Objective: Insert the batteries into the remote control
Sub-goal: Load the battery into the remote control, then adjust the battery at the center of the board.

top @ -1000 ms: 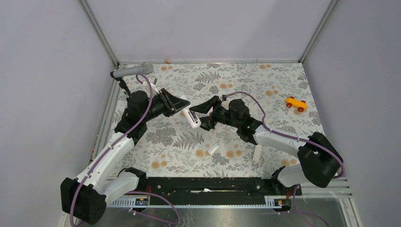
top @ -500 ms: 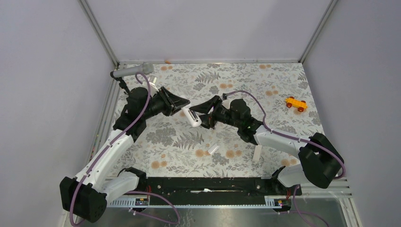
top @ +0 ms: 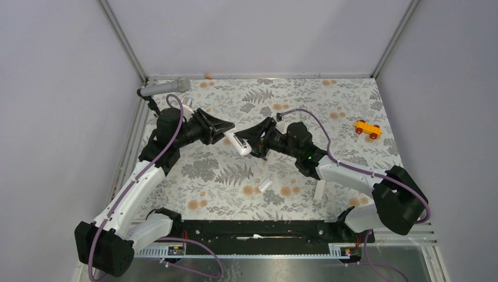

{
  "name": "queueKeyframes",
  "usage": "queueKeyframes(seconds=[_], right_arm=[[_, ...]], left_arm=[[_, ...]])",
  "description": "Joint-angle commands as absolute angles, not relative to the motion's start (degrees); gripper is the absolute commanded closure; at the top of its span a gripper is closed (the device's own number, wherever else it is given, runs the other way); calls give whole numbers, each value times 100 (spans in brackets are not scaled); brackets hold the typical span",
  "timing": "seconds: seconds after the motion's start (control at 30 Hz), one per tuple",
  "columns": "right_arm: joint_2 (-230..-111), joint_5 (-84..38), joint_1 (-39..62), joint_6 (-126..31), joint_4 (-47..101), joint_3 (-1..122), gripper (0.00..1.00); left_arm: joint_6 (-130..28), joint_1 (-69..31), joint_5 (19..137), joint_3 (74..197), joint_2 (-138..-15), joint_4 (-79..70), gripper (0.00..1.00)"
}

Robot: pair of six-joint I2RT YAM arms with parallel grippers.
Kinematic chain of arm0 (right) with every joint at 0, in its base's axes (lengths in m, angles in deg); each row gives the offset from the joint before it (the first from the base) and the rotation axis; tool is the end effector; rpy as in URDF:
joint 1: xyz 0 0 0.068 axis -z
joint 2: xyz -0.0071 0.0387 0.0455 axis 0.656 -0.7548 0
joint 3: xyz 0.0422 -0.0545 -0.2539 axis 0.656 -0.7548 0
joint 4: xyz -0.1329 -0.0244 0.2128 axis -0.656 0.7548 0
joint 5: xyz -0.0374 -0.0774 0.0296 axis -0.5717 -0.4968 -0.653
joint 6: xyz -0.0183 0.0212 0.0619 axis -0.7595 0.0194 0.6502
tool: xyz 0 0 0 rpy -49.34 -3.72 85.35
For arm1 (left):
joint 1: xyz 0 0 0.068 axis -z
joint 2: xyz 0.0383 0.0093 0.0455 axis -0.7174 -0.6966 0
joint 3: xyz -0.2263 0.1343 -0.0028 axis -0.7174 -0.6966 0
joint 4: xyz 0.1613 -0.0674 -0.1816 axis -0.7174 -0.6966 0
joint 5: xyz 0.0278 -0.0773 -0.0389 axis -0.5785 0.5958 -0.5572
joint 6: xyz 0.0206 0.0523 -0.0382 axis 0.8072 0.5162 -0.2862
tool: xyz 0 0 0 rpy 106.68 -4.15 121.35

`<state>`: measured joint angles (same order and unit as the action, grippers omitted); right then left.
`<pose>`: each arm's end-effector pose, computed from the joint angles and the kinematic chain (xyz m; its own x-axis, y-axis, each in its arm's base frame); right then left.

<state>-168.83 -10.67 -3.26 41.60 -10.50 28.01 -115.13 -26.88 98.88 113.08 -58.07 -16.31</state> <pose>0.2193 0.2399 0.2729 -0.8978 0.4286 0.1011 0.0880 -0.0502 0.9949 0.2187 -0.1031 0.3186 -0.7704 -0.6293 -0.1024 -0.0901 0.2665 -0.9596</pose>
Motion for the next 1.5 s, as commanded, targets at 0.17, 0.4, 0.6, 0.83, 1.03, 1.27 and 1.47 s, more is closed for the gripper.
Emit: queueKeyframes(seconds=[0.17, 0.4, 0.6, 0.83, 1.03, 1.27, 1.47], right_arm=[[-16800, -1091, -337, 3637, -1023, 2895, 18], [-16387, -1244, -80, 2569, -1113, 3331, 0], [-15727, -1673, 257, 700, 698, 3495, 5], [-16370, -2335, 263, -3136, 4035, 4604, 23], [-17006, -2316, 256, -4293, 4481, 4699, 54], [-17997, -2377, 214, -4737, 4473, 4667, 45], [-18958, -2470, 123, -4729, 4521, 5137, 41]], left_arm=[[-11729, -2869, 10082, 11752, -5456, -837, 100], [-10431, -3078, 10052, 11533, -5317, -1220, 100], [-9663, -3487, 10096, 11578, -5242, -1661, 100], [-8850, -3745, 10159, 11546, -5283, -2155, 100], [-8708, -3809, 10412, 11336, -5102, -1692, 100], [-8596, -3837, 10571, 11259, -5090, -1551, 100], [-8734, -3868, 10792, 11116, -5168, -1273, 100]])
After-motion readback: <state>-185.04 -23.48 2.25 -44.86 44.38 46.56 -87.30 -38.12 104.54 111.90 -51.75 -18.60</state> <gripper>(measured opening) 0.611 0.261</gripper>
